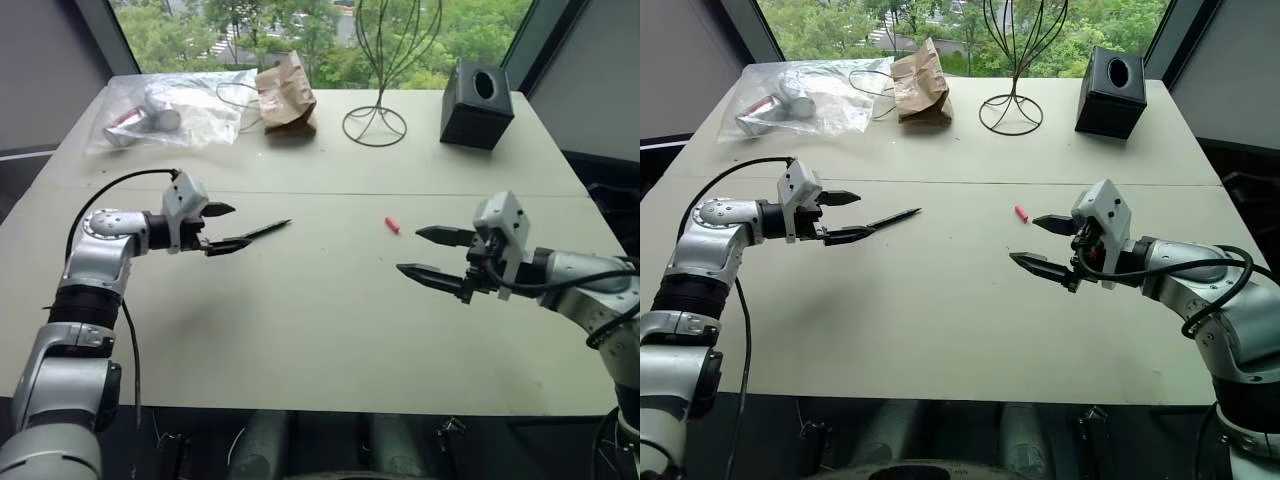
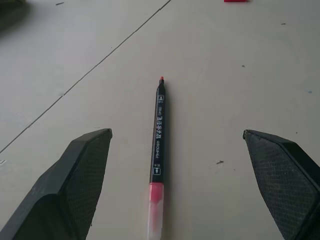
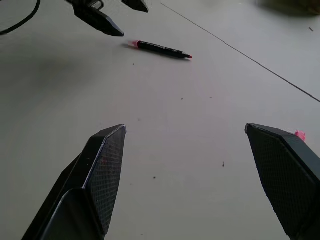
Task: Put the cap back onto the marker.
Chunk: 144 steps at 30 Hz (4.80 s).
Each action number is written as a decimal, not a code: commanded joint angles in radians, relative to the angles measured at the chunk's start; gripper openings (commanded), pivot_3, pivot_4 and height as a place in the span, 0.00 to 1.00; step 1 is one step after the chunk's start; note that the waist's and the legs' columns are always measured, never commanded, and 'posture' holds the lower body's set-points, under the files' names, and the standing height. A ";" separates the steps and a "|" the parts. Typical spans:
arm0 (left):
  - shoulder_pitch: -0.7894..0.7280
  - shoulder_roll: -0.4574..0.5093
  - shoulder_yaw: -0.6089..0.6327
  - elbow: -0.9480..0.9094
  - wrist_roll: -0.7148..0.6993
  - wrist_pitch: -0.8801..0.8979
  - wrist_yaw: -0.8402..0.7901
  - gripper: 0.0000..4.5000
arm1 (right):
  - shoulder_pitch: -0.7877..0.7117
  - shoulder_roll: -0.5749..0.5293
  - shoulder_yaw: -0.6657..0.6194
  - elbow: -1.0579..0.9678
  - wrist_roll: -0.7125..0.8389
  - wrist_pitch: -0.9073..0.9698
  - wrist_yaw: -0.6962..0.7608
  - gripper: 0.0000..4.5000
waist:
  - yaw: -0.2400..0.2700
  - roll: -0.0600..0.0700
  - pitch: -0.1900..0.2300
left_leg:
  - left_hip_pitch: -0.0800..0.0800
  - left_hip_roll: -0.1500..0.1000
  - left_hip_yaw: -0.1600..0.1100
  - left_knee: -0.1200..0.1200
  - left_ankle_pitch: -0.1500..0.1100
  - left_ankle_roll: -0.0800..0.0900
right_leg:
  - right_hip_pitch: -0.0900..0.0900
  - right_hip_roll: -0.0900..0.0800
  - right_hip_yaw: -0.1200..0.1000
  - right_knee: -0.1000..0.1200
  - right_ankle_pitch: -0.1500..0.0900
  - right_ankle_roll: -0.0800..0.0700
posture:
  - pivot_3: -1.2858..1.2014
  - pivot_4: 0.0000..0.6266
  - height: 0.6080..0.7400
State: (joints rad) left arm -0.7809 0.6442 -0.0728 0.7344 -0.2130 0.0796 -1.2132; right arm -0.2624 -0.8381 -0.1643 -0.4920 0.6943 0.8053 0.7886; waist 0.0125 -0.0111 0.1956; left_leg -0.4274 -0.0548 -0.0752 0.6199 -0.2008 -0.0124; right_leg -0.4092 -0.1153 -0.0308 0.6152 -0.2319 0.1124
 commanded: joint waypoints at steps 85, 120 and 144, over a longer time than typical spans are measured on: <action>-0.082 -0.043 -0.044 -0.159 0.153 -0.124 -0.168 0.02 | -0.318 0.283 0.253 0.810 -0.627 -0.504 -0.131 0.88 | -0.026 0.000 0.000 | 0.001 -0.002 -0.002 0.012 -0.002 0.003 | 0.000 0.003 0.002 0.016 0.000 0.003 | 0.52 0.24 1.00; -0.089 -0.080 -0.066 -0.103 0.153 -0.154 -0.130 0.02 | -0.527 0.185 0.254 0.617 -0.542 -0.106 0.065 0.88 | -0.029 0.000 0.000 | 0.001 -0.001 -0.002 0.012 -0.001 0.002 | 0.000 0.003 0.002 0.016 0.000 0.002 | 0.52 0.24 1.00; 0.006 -0.073 -0.045 -0.230 0.114 -0.083 -0.054 0.02 | -0.495 0.428 0.292 0.881 -0.633 -0.168 -0.201 0.88 | -0.030 0.000 0.000 | 0.001 -0.002 -0.002 0.011 -0.001 0.002 | -0.002 0.003 0.002 0.017 0.001 0.002 | 0.52 0.24 1.00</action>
State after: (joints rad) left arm -0.7749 0.5640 -0.1389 0.5421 -0.0751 -0.0048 -1.2736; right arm -0.7517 -0.4099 0.1361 0.3821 0.0742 0.6491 0.6000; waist -0.0173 -0.0110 0.1958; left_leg -0.4267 -0.0568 -0.0771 0.6309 -0.2017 -0.0108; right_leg -0.4110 -0.1127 -0.0286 0.6322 -0.2314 0.1147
